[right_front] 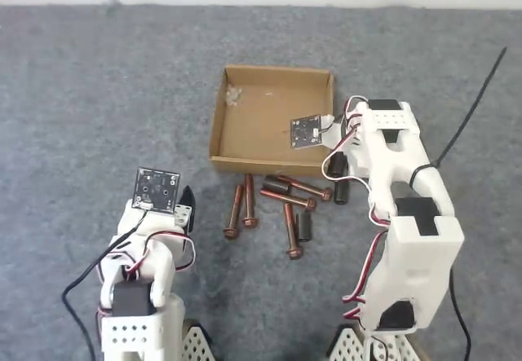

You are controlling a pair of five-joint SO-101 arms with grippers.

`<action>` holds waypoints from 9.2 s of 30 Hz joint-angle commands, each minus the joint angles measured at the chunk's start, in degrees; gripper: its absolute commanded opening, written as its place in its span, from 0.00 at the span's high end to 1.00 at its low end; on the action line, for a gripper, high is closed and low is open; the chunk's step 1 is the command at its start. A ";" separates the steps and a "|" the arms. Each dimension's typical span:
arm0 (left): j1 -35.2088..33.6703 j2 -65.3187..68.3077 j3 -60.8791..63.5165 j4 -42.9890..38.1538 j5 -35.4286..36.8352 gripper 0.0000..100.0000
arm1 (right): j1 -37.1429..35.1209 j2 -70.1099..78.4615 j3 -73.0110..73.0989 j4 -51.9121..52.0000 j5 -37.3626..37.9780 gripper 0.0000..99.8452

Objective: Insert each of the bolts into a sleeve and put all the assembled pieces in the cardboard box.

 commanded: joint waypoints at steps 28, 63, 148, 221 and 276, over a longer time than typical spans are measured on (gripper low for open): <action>-0.53 -1.14 -0.40 -1.05 -0.53 0.86 | 7.08 -22.81 -5.98 21.32 -66.46 0.99; -0.18 -1.05 -5.14 -0.35 -0.09 0.86 | 11.47 -46.46 47.74 -15.60 -93.71 0.99; 9.76 94.33 -55.52 4.66 -0.35 0.86 | 11.38 -46.29 48.97 -19.21 -91.25 0.99; 4.40 72.79 -52.53 18.29 -7.21 0.99 | 11.38 -46.29 48.97 -19.21 -91.25 0.99; -4.48 113.41 -75.91 -2.11 36.48 0.99 | 11.74 -46.29 49.05 -19.21 -91.16 0.99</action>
